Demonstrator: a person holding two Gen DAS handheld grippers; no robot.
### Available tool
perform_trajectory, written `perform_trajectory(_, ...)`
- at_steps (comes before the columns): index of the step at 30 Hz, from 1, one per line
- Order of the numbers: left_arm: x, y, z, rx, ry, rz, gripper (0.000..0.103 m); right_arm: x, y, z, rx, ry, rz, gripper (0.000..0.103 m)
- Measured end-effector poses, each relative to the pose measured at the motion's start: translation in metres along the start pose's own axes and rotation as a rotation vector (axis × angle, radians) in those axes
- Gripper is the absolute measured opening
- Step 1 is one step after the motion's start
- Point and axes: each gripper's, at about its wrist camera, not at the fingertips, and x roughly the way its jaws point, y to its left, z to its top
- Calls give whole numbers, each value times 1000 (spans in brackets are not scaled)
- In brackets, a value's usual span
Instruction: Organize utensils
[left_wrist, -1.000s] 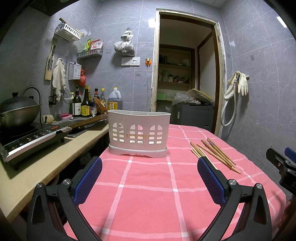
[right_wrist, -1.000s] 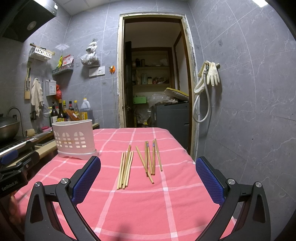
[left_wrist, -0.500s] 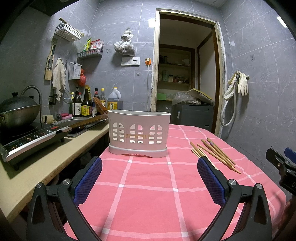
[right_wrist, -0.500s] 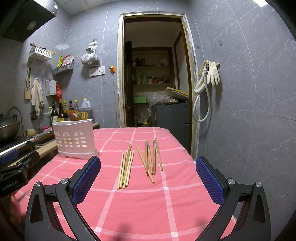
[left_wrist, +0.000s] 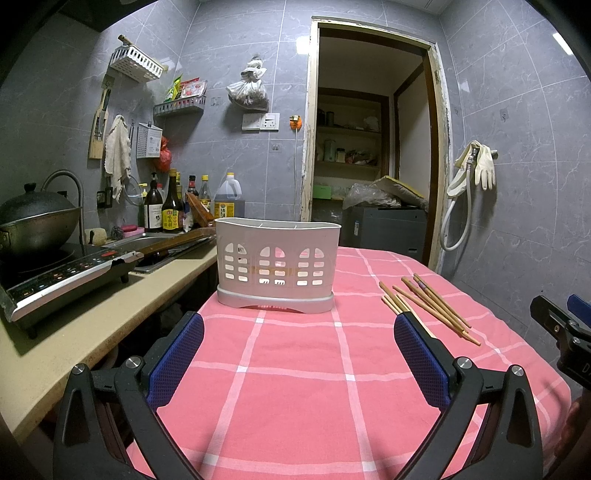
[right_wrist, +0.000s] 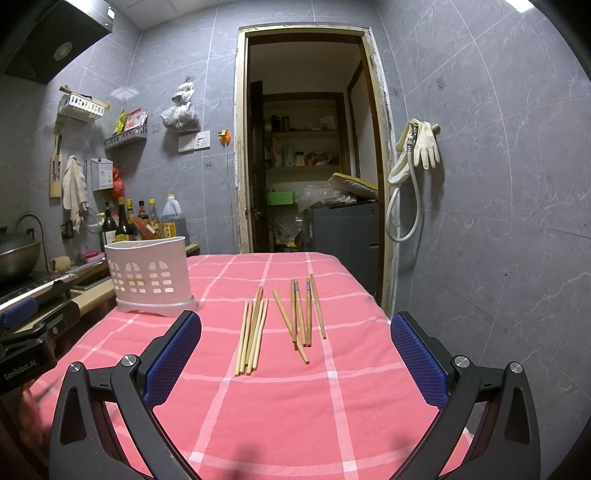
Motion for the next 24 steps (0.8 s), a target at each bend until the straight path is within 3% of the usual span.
perform_trajectory(24,2,2,7,4,-19,8,101,6,1,2,-24,12,-3,103)
